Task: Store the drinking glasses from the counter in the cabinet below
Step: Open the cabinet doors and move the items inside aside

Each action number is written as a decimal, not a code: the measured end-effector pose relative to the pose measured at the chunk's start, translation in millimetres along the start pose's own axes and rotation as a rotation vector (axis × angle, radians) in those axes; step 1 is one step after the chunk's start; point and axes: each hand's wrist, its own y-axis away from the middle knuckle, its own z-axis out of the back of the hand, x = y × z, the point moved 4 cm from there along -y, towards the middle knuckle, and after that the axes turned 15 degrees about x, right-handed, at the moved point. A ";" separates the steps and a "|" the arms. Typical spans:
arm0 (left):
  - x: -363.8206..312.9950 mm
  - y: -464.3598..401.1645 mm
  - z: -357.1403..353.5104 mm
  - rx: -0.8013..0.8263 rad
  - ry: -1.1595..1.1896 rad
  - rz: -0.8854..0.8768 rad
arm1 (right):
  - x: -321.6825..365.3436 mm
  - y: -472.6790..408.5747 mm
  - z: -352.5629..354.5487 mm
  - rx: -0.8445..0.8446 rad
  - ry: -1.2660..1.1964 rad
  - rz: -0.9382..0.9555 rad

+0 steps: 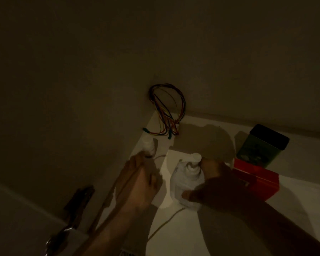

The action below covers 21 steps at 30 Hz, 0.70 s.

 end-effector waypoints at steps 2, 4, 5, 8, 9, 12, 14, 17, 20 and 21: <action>12.7 29.7 -25.3 0.039 -0.012 0.009 | 30.4 9.5 9.8 -0.070 -0.102 -0.002; 17.5 48.2 -49.9 0.011 -0.065 -0.015 | 32.1 -4.7 14.5 -0.076 -0.021 -0.016; 16.1 56.2 -62.8 0.004 -0.122 -0.032 | 33.2 -12.2 14.6 -0.087 -0.009 -0.016; 10.1 76.8 -92.3 0.072 -0.259 -0.128 | 44.2 -27.3 11.6 -0.088 0.000 -0.030; 5.2 82.6 -102.3 0.071 -0.281 -0.220 | 50.4 -35.7 10.2 -0.099 -0.002 -0.007; -8.8 90.6 -122.1 0.107 -0.363 -0.417 | 66.0 -52.7 1.6 -0.124 0.008 0.021; -10.5 86.7 -119.8 0.106 -0.314 -0.404 | 77.4 -63.4 -5.5 -0.141 0.009 0.046; -18.5 86.1 -119.3 0.113 -0.361 -0.367 | 93.7 -82.8 -15.7 -0.115 0.069 0.084; -11.8 83.7 -113.4 0.094 -0.476 -0.320 | 102.0 -99.6 -20.5 -0.076 0.100 0.065; -8.6 82.5 -120.5 0.103 -0.477 -0.332 | 101.1 -105.2 -21.6 -0.076 0.090 0.067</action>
